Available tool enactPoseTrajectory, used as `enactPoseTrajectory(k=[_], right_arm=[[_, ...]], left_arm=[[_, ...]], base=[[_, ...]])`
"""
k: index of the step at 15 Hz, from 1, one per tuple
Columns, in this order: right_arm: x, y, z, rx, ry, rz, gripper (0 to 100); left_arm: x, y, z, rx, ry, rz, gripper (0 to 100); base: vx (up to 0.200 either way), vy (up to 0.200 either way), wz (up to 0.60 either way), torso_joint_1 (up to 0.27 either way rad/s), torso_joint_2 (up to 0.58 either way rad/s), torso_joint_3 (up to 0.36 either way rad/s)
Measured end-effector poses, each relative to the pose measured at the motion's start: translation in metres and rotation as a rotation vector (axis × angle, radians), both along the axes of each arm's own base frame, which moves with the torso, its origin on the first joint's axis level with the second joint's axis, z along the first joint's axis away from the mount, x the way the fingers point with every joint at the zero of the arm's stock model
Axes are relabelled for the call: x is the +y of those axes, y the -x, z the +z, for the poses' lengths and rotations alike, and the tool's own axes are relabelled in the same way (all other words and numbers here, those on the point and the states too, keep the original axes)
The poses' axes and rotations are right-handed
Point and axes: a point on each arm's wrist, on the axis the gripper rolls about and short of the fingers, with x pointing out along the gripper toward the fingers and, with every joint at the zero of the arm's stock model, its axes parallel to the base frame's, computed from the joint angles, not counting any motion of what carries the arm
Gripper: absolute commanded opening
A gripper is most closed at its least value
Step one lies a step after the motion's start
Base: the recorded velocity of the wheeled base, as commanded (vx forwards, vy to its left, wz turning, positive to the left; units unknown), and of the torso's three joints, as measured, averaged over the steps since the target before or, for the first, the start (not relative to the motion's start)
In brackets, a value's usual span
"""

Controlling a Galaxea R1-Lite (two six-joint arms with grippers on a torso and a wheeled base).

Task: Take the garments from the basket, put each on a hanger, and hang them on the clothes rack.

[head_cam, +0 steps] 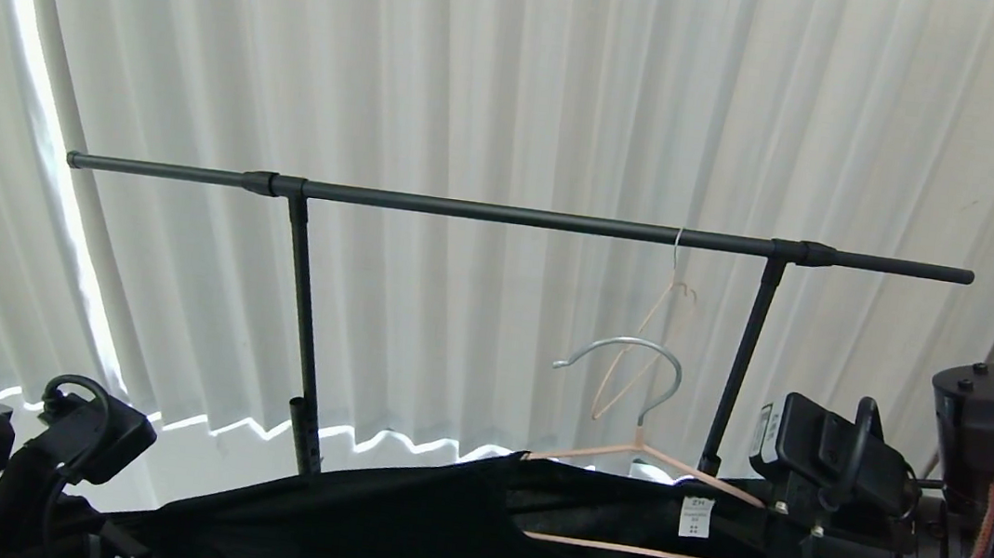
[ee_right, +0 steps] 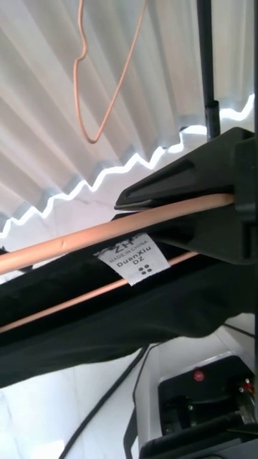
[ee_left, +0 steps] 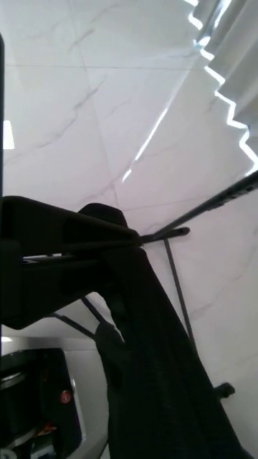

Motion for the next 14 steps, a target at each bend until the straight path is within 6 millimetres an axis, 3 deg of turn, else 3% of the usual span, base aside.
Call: enactPoseTrajectory(k=[1,2,9,14], right_arm=[[-0.001,0.0,0.0,-0.001,0.0,-0.003,0],[-0.001,0.0,0.0,-0.002,0.0,-0.005,0],[-0.016,-0.011,-0.002,0.01,0.01,-0.09,0],[-0.033,-0.018,-0.008,0.043,0.075,-0.224,0]], left_arm=[[-0.002,0.002,0.001,-0.009,0.021,-0.03,0],[-0.003,0.005,0.002,-0.017,0.043,-0.06,100],[-0.007,0.033,0.017,-0.131,0.256,-0.22,100],[-0.006,0.031,0.053,-0.282,0.34,-0.137,100]], base=[[0.0,0.0,0.0,0.0,0.0,0.0],[0.0,0.0,0.0,0.0,0.0,0.0],[0.0,0.0,0.0,0.0,0.0,0.0],[0.0,0.0,0.0,0.0,0.0,0.0]])
